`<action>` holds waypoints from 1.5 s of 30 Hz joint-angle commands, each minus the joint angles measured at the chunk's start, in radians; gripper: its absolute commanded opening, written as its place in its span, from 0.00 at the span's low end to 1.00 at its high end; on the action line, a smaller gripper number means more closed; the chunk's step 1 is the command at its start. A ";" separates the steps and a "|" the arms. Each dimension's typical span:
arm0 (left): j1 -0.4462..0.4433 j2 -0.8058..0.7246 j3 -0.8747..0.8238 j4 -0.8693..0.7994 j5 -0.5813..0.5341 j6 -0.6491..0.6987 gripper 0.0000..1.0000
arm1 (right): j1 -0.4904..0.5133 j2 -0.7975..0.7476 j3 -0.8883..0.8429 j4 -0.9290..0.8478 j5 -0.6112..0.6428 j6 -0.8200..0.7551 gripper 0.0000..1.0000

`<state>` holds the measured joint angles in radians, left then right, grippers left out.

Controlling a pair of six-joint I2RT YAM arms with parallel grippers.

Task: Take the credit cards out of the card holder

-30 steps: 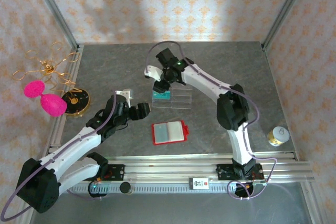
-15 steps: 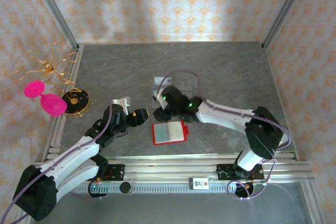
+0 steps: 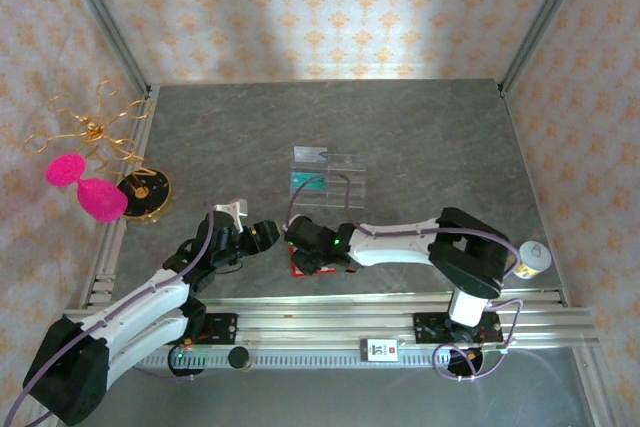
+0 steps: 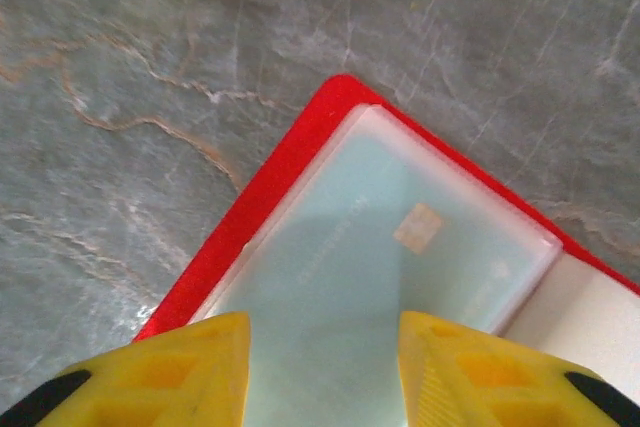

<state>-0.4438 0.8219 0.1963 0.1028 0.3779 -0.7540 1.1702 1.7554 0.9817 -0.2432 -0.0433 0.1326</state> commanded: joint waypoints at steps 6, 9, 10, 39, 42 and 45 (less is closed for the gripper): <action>0.001 -0.008 -0.014 0.059 0.063 -0.008 0.64 | 0.037 0.070 0.018 -0.022 0.092 0.061 0.18; -0.023 0.007 -0.015 0.077 0.076 -0.012 0.58 | 0.037 0.039 0.000 0.032 0.068 0.090 0.04; -0.034 0.015 -0.017 0.085 0.076 -0.016 0.55 | 0.036 0.027 -0.004 0.055 0.062 0.101 0.01; -0.308 0.456 0.157 0.253 0.098 -0.037 0.15 | 0.011 -0.460 -0.315 0.203 0.341 0.406 0.35; -0.354 0.534 0.217 0.235 0.106 -0.021 0.18 | 0.005 -0.534 -0.352 0.187 0.357 0.434 0.36; -0.376 0.636 0.267 0.229 0.136 -0.010 0.19 | -0.004 -0.568 -0.370 0.168 0.362 0.451 0.36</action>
<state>-0.8062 1.3952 0.4252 0.3298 0.4812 -0.7944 1.1751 1.2140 0.6289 -0.0231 0.2527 0.5362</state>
